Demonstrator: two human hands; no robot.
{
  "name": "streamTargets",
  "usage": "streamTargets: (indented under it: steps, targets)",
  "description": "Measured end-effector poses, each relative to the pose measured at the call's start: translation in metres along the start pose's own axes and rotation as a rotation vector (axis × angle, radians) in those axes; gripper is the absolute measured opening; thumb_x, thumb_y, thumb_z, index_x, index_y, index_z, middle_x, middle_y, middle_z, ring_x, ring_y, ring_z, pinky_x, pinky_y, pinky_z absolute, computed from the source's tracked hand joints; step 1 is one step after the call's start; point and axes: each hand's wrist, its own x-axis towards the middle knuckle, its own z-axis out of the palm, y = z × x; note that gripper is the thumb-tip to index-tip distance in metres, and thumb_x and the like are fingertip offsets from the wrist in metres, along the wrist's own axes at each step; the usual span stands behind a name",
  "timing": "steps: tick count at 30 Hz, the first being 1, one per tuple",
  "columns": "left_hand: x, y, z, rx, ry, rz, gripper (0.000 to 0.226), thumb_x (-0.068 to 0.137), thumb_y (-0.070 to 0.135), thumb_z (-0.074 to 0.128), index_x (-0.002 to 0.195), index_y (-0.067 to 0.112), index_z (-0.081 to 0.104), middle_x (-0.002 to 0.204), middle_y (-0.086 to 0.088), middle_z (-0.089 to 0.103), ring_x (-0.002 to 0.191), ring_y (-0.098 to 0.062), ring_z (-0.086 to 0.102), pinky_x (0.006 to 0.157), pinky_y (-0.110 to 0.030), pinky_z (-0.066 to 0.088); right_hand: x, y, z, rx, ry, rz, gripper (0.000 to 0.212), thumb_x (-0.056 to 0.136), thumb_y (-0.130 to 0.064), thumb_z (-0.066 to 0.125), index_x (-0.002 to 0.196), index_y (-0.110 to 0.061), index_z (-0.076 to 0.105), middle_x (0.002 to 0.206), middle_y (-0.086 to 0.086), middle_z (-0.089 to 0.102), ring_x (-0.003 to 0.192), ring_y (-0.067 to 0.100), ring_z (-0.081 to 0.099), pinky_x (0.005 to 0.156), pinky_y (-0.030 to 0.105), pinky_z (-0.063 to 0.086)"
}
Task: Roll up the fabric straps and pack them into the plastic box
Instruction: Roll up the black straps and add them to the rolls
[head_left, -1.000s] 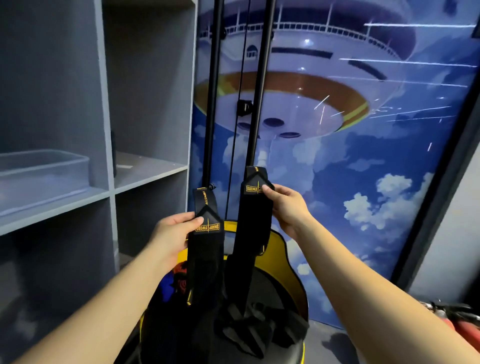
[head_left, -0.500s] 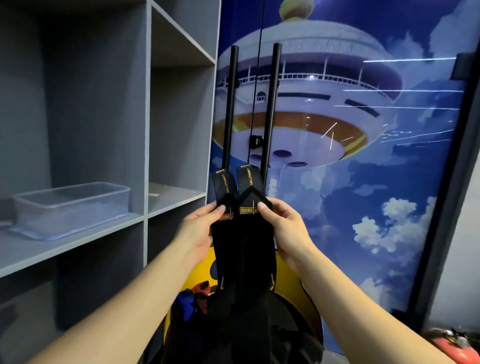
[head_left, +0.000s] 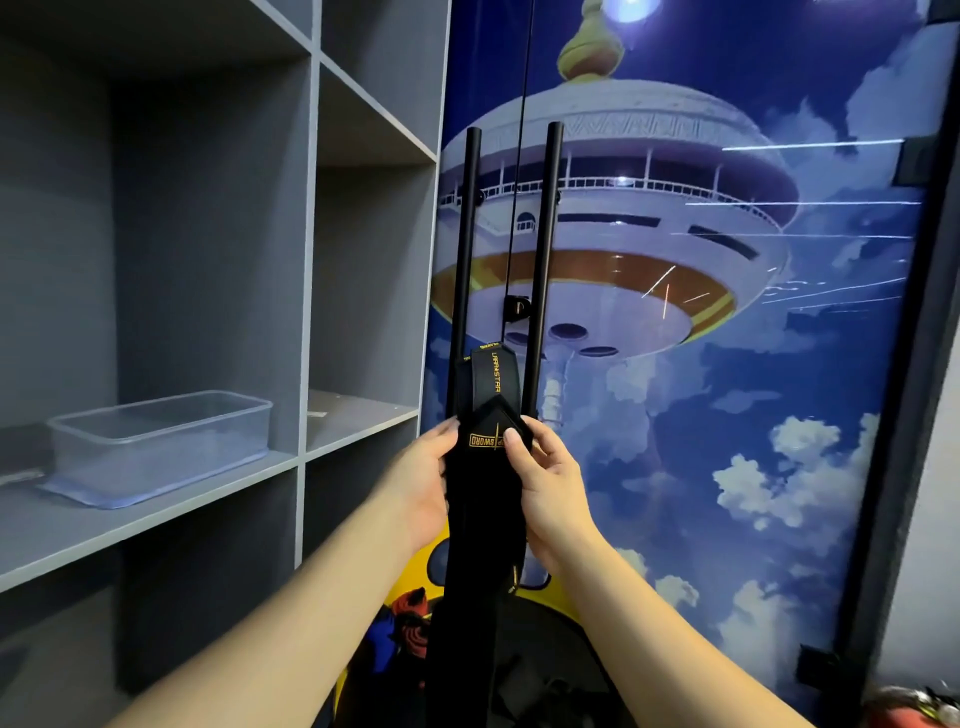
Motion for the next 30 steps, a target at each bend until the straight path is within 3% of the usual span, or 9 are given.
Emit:
streamTargets:
  steps: [4,7,12,16,21,23,26,30]
  targets:
    - [-0.002,0.000,0.007,-0.092,-0.010,-0.026,0.041,0.105,0.030,0.042,0.131,0.007,0.064,0.126,-0.021,0.067,0.118,-0.036,0.064,0.101,-0.045,0.049,0.001,0.004,0.005,-0.035,0.057,-0.040,0.018,0.098,-0.016,0.063,0.108,-0.030,0.069,0.104,0.001,0.075,0.100,0.021,0.072,0.083,0.032,0.059]
    - [-0.003,-0.004,0.011,-0.093,-0.049,-0.014,0.050,0.105,0.042,0.041,0.121,0.004,0.069,0.117,-0.021,0.071,0.110,-0.036,0.068,0.096,-0.045,0.052,0.000,0.007,0.006,-0.076,0.088,-0.071,0.021,0.097,-0.014,0.064,0.108,-0.031,0.069,0.108,0.001,0.074,0.103,0.020,0.071,0.086,0.033,0.059]
    - [-0.003,-0.012,0.010,0.090,0.027,0.119,0.033,0.105,0.022,0.047,0.135,0.015,0.059,0.121,-0.014,0.071,0.113,-0.030,0.068,0.104,-0.050,0.049,0.000,0.007,0.003,-0.100,0.104,-0.106,0.034,0.094,-0.013,0.068,0.122,-0.031,0.066,0.114,-0.001,0.074,0.106,0.018,0.070,0.096,0.040,0.057]
    - [-0.008,-0.017,0.010,0.237,0.079,0.202,0.020,0.102,0.029,0.056,0.120,0.026,0.065,0.115,-0.007,0.073,0.108,-0.025,0.070,0.101,-0.049,0.053,0.001,0.004,-0.001,-0.069,0.129,-0.094,0.031,0.092,-0.012,0.071,0.120,-0.024,0.069,0.116,0.000,0.073,0.106,0.019,0.071,0.097,0.043,0.056]
    - [-0.006,-0.015,0.003,0.318,0.108,0.206,0.011,0.096,0.024,0.066,0.100,0.019,0.075,0.094,-0.005,0.079,0.092,-0.022,0.075,0.094,-0.046,0.058,-0.002,-0.002,-0.009,0.004,0.094,-0.024,0.025,0.091,-0.010,0.071,0.116,-0.017,0.071,0.107,0.004,0.077,0.097,0.021,0.074,0.082,0.034,0.060]
    - [-0.005,-0.014,0.002,0.313,0.118,0.202,0.010,0.096,0.022,0.067,0.099,0.020,0.076,0.094,-0.005,0.079,0.093,-0.022,0.075,0.095,-0.046,0.057,-0.004,-0.002,-0.013,-0.024,0.063,0.000,0.024,0.093,-0.013,0.070,0.116,-0.019,0.071,0.104,0.002,0.077,0.097,0.020,0.074,0.084,0.033,0.060]
    - [-0.005,-0.016,0.000,0.320,0.112,0.201,0.009,0.096,0.021,0.066,0.100,0.021,0.075,0.096,-0.006,0.078,0.095,-0.022,0.075,0.096,-0.046,0.057,-0.005,-0.005,-0.019,-0.086,0.042,0.014,0.024,0.094,-0.015,0.068,0.117,-0.020,0.071,0.102,0.000,0.078,0.096,0.016,0.074,0.076,0.026,0.060]
    - [-0.004,-0.020,0.001,0.380,0.077,0.240,0.012,0.098,0.023,0.064,0.099,0.022,0.076,0.094,-0.004,0.078,0.093,-0.020,0.075,0.095,-0.047,0.057,-0.003,-0.006,-0.026,-0.126,0.089,-0.005,0.019,0.091,-0.015,0.072,0.109,-0.008,0.074,0.094,0.006,0.078,0.090,0.020,0.075,0.071,0.022,0.058]
